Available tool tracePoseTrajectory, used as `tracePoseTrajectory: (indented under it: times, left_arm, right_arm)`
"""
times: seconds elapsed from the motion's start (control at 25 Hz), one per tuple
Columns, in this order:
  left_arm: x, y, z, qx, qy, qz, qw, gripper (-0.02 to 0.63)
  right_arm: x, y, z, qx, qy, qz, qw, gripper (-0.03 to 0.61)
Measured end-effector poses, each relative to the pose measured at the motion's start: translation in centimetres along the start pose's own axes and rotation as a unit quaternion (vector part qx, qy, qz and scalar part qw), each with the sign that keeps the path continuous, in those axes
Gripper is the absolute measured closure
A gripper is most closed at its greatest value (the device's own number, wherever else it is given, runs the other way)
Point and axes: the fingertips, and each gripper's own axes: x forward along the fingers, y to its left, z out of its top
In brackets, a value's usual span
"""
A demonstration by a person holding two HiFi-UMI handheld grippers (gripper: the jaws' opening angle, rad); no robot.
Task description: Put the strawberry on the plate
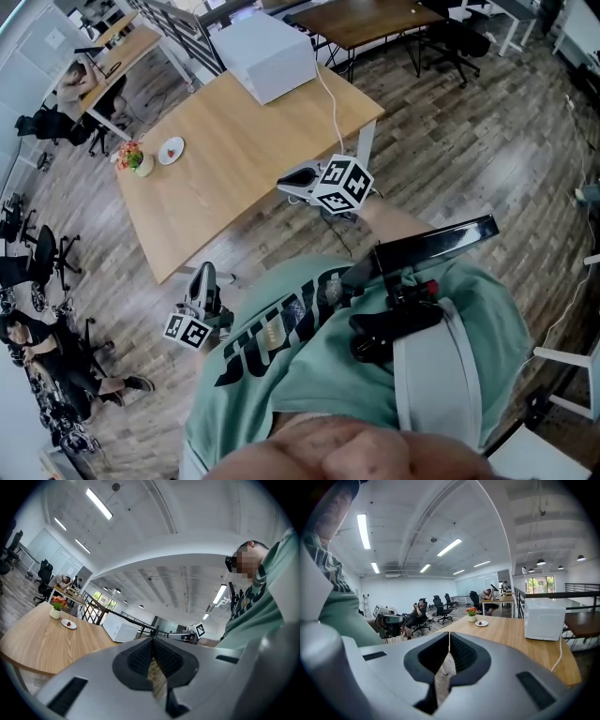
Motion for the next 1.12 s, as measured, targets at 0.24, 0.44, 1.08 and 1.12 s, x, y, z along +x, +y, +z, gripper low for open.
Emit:
tracePoseTrajectory:
  times: [0.24,0.44,1.08,1.12]
  left_arm:
    - [-0.2,0.5,0.0,-0.004,-0.002,-0.002,1.0000,0.612]
    - [-0.2,0.8,0.0,-0.005,-0.002,-0.005,1.0000,0.612]
    - [0.7,1.2,0.2,-0.006,0.001,-0.005,1.0000,0.612]
    - [0.7,1.3,0.2,-0.006,0.002,-0.004,1.0000,0.612]
  right_arm:
    - [0.3,0.1,-0.1,0.002,0.002,-0.002,1.000,0.561]
    - [0.5,0.2,-0.1,0.001,0.003,-0.005,1.000,0.561]
    - [0.7,-0.7,0.0,0.006,0.002,-0.004,1.000,0.571]
    - [0.8,-0.8,0.0,0.006,0.001,-0.004,1.000,0.571]
